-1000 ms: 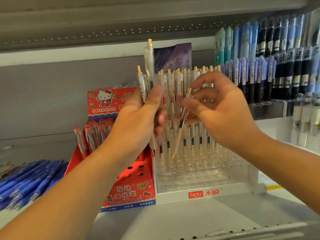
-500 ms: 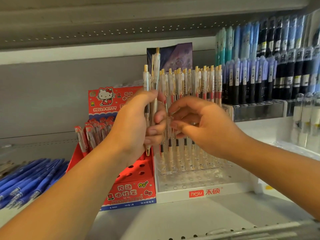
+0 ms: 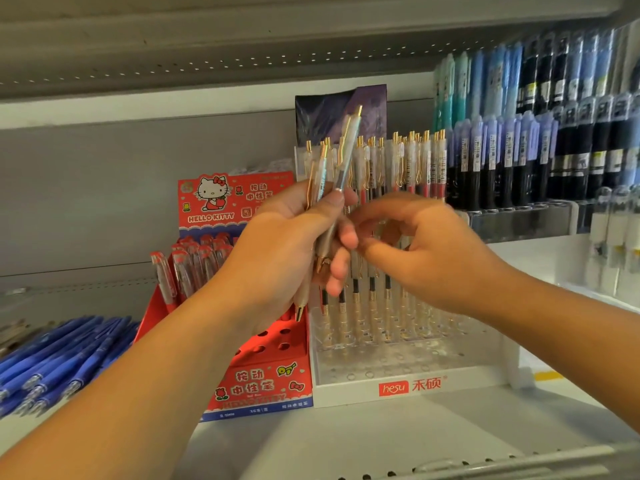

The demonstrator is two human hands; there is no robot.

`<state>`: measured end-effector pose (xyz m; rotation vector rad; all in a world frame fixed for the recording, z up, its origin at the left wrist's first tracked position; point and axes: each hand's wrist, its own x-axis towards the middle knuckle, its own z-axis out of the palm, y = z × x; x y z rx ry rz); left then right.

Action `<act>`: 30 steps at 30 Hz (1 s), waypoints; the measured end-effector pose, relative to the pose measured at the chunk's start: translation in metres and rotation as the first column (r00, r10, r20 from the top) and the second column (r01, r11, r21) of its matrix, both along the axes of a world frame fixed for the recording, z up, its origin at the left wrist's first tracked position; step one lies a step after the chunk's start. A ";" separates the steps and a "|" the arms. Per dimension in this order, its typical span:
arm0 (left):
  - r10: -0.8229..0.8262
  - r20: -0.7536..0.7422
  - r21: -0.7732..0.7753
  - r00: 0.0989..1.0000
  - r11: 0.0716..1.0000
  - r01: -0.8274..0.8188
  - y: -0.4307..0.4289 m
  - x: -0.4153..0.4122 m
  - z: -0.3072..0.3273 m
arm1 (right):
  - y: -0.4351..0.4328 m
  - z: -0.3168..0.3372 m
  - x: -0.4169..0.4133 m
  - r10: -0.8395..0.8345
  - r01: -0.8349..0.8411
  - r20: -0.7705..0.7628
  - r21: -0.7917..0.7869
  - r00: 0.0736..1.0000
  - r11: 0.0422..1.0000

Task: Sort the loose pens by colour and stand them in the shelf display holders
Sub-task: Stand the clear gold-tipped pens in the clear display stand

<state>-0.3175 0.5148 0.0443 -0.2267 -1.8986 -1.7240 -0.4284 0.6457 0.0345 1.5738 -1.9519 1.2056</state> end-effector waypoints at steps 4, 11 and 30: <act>-0.057 0.081 -0.095 0.995 0.993 0.065 0.000 0.001 -0.002 | 0.007 0.009 -0.002 0.253 -0.184 0.322 -0.229 0.912 0.956; -0.143 0.190 -0.139 0.971 0.975 0.171 0.002 0.004 -0.004 | 0.014 0.017 -0.007 0.613 -0.354 0.510 -0.518 0.603 0.779; 0.149 0.054 -0.074 0.987 0.987 -0.145 -0.012 0.001 0.003 | 0.014 0.010 -0.007 0.277 -0.153 0.317 -0.364 0.907 0.919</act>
